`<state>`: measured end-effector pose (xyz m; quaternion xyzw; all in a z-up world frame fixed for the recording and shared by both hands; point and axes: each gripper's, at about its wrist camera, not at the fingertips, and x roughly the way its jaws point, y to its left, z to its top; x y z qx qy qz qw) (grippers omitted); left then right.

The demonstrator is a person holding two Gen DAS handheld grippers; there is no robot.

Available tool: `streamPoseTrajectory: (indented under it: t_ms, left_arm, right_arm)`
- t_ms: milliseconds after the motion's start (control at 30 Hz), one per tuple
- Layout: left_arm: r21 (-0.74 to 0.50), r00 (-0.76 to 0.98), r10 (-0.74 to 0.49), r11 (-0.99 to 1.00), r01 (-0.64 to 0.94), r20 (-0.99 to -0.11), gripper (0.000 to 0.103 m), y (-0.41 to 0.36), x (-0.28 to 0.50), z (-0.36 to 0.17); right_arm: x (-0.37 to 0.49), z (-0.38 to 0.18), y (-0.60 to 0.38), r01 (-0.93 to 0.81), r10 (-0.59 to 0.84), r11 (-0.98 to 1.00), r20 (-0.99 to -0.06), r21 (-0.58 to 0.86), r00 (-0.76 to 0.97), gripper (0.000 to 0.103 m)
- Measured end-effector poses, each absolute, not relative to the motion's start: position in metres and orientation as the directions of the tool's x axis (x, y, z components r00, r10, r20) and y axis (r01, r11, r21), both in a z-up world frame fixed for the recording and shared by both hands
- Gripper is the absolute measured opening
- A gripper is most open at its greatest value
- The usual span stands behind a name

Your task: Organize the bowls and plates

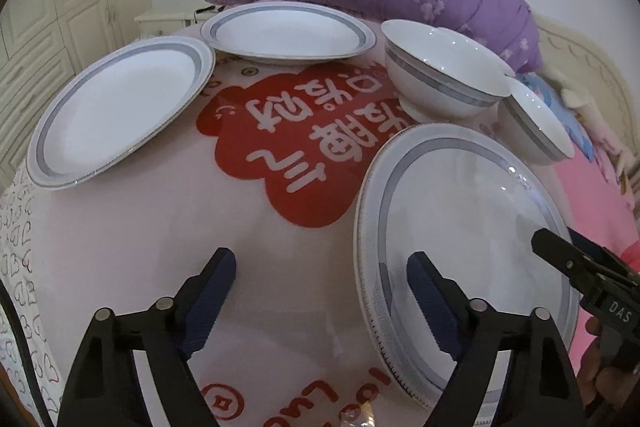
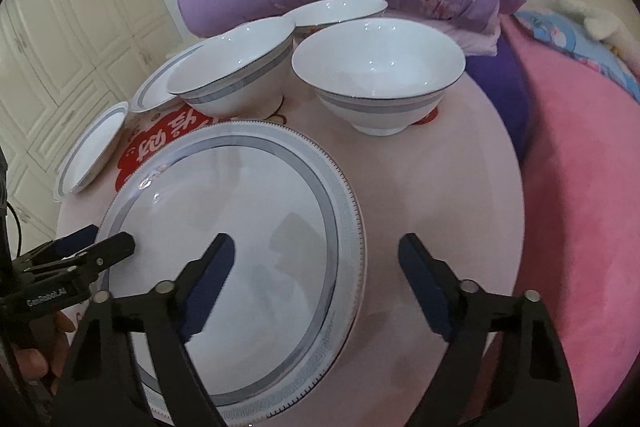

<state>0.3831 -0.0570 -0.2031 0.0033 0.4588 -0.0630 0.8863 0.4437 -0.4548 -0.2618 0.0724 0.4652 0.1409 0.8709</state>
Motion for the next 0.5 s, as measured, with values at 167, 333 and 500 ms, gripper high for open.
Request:
streamPoseTrajectory:
  t_ms: [167,333,500]
  left_arm:
    - [-0.047,0.572,-0.117,0.990,0.136,-0.812,0.063,-0.061,0.387,-0.203]
    - [-0.073,0.559,-0.150,0.985,0.158,-0.815,0.045,-0.064,0.391,-0.201]
    - [-0.094,0.540,-0.177,0.980,0.178,-0.823,0.023,-0.072,0.392,-0.199]
  right_arm:
    - [0.448,-0.265,-0.454,-0.186,0.332,0.943,-0.789,0.275,0.518,0.067]
    - [0.453,-0.266,-0.453,-0.184,0.350,0.937,-0.786,0.297,0.509,0.053]
    - [0.454,-0.265,-0.457,-0.145,0.336,0.941,-0.791,0.306,0.511,0.042]
